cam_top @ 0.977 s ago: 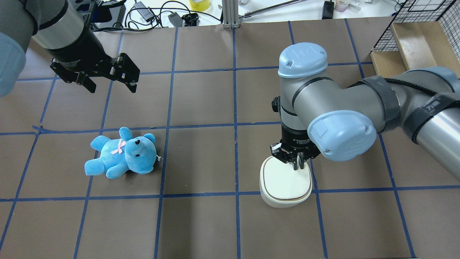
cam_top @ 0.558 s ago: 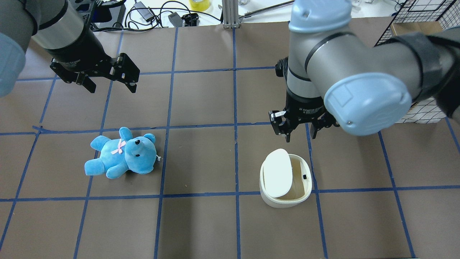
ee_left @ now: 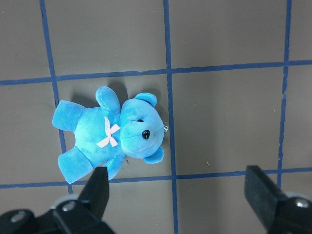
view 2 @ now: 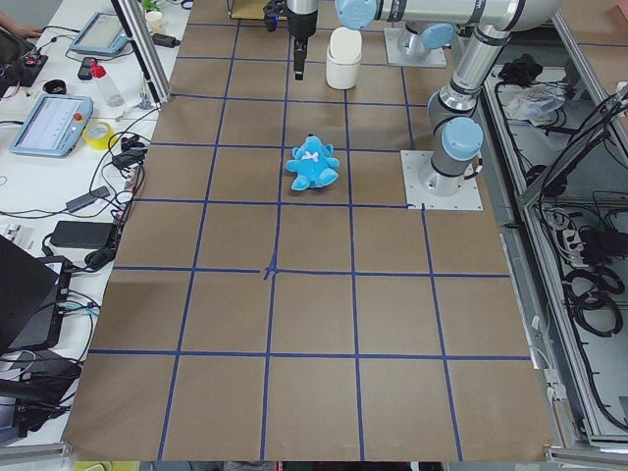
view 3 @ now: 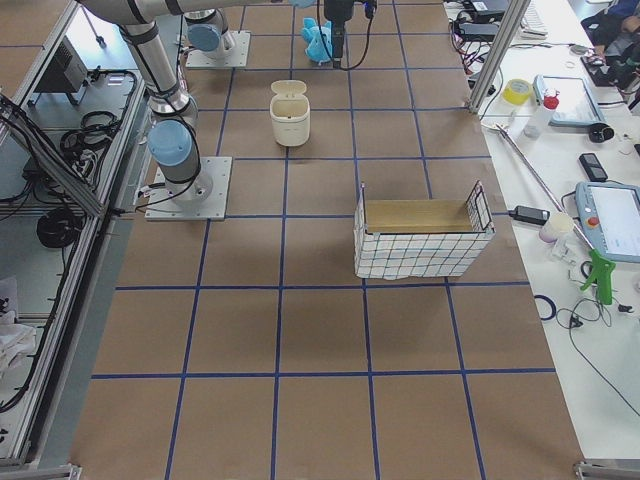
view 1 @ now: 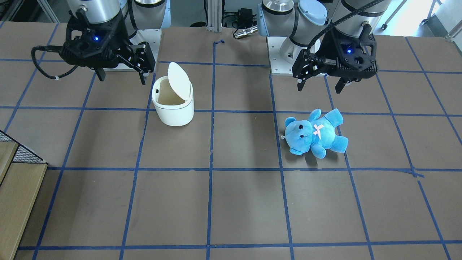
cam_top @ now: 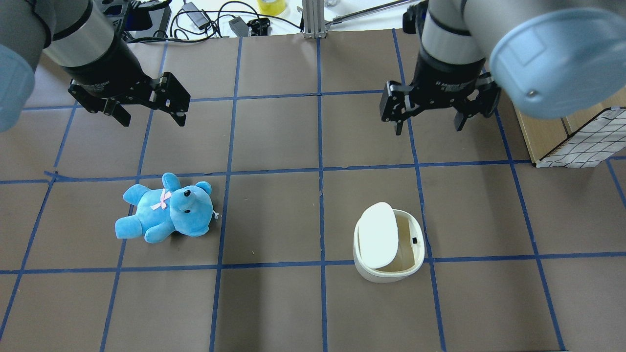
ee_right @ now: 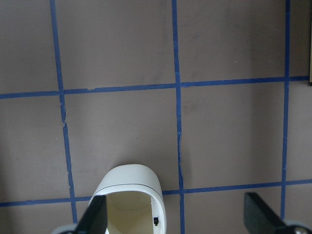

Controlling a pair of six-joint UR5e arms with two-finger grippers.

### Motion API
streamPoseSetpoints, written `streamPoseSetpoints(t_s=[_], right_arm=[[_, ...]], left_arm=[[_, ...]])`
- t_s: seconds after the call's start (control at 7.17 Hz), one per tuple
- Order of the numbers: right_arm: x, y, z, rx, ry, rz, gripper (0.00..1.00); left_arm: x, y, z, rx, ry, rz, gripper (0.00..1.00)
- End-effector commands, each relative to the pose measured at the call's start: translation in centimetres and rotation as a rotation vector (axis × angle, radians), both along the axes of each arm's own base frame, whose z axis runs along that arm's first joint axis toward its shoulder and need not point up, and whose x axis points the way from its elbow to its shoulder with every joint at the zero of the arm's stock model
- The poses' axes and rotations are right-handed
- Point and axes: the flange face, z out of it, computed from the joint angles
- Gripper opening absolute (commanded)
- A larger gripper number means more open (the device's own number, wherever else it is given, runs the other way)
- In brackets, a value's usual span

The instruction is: Open trash can with right arm

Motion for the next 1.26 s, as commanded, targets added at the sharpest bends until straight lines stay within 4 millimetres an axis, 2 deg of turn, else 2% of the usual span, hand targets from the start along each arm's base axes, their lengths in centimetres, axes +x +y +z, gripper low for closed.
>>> streamPoseSetpoints(t_s=[0.0,1.12], right_arm=[[-0.51,-0.12,1.33,-0.033,-0.004,-0.010,1.00],[-0.65,-0.82,1.50,-0.081,0.007,0.015,1.00]], left_arm=[[-0.01,0.00,0.00,0.000,0.001,0.000,1.00],[-0.01,0.00,0.00,0.000,0.001,0.000,1.00]])
